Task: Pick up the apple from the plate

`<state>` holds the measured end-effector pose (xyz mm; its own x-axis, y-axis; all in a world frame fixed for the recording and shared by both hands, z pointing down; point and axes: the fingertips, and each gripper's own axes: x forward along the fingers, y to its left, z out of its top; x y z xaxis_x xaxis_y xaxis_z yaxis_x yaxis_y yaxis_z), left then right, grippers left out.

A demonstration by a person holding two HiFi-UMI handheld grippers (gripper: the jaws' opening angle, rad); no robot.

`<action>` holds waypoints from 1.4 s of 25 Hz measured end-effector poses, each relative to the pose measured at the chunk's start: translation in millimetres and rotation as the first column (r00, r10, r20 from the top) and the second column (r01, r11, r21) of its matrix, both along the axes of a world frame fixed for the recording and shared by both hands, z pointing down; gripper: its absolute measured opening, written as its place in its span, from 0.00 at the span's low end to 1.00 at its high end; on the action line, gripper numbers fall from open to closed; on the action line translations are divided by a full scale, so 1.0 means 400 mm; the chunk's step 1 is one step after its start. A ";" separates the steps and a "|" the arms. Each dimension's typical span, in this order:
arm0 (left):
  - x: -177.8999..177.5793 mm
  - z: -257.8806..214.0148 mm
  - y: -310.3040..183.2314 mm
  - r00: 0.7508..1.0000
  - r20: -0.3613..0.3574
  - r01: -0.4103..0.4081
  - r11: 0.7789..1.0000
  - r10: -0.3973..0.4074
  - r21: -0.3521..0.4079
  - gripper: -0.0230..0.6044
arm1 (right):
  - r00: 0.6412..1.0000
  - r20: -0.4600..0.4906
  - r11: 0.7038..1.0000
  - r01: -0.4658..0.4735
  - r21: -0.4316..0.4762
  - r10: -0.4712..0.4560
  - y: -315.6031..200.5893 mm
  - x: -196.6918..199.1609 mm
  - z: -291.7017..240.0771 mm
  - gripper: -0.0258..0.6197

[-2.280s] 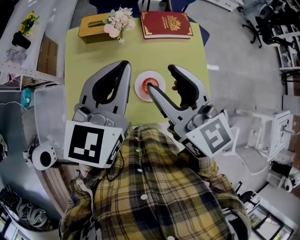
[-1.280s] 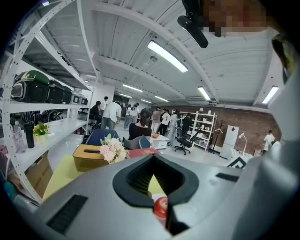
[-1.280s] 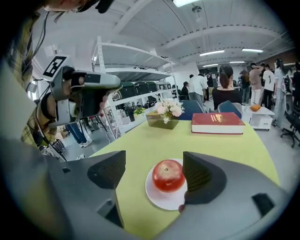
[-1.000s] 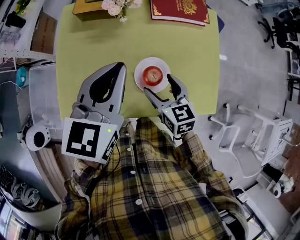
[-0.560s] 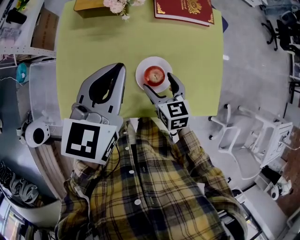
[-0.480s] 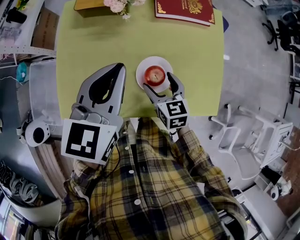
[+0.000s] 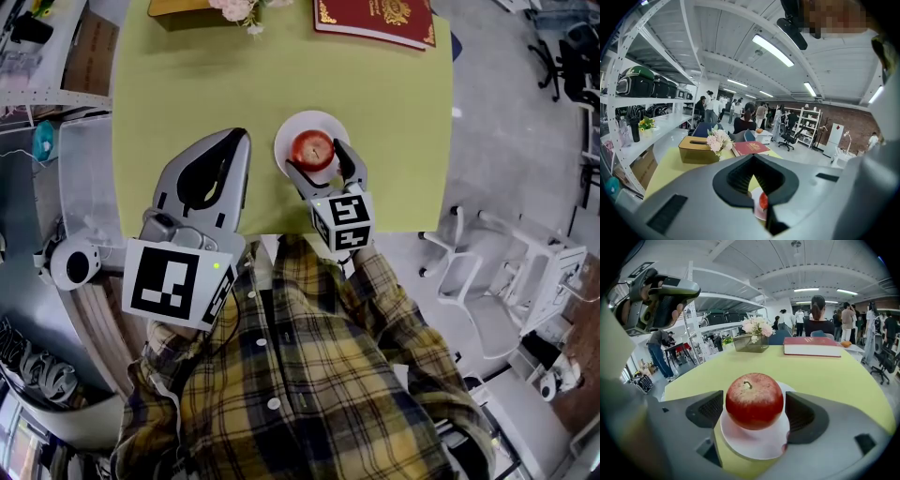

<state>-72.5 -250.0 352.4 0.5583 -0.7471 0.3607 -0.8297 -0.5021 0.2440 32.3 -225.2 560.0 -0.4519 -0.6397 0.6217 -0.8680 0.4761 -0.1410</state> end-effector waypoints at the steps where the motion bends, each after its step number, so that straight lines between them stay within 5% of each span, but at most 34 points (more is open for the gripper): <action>1: -0.001 0.001 -0.001 1.000 -0.001 0.001 1.000 -0.001 -0.001 0.04 | 1.000 0.000 1.000 0.000 0.000 0.000 -0.001 -0.002 0.001 0.64; 35: -0.018 -0.018 -0.047 1.000 -0.023 0.000 1.000 0.001 0.011 0.04 | 0.997 -0.069 0.999 0.024 0.030 -0.022 -0.035 -0.008 -0.011 0.63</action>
